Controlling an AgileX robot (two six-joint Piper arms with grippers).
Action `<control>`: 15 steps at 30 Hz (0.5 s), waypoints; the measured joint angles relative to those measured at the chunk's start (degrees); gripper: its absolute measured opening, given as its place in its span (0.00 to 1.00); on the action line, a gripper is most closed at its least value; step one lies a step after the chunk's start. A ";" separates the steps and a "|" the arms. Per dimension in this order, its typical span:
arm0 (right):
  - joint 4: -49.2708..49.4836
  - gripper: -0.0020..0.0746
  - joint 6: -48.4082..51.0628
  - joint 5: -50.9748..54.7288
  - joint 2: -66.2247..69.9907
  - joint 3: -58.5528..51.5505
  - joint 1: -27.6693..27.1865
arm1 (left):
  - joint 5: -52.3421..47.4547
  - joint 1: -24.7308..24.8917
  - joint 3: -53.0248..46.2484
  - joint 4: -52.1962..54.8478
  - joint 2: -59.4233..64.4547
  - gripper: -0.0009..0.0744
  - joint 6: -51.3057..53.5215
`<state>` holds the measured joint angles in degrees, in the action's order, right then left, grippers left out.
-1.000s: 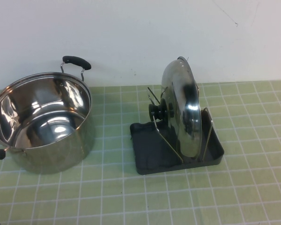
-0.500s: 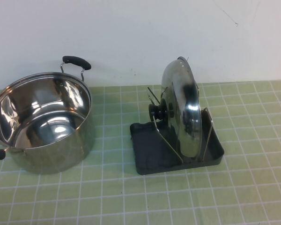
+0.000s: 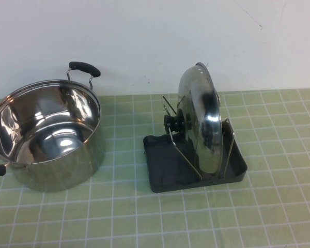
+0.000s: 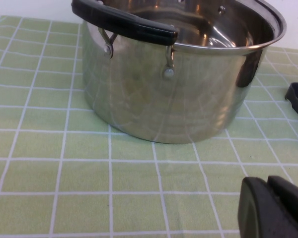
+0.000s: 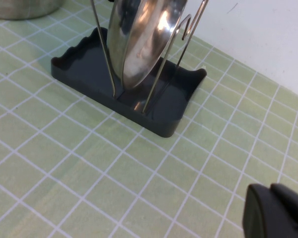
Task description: Put pot lid on rack
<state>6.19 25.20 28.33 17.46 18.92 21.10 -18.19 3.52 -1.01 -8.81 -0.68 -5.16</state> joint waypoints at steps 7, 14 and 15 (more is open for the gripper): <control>0.00 0.02 0.00 0.00 0.00 0.00 0.00 | 0.00 0.00 0.00 0.00 0.00 0.01 0.00; 0.38 0.02 0.00 -5.12 0.00 -3.27 -0.13 | 0.00 0.00 0.00 0.00 0.00 0.01 0.00; 0.38 0.02 0.00 -7.39 0.00 -4.25 -0.27 | 0.00 0.00 0.00 0.00 0.00 0.01 0.00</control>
<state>6.57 25.20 20.94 17.46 14.67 20.84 -18.19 3.52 -1.01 -8.81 -0.68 -5.16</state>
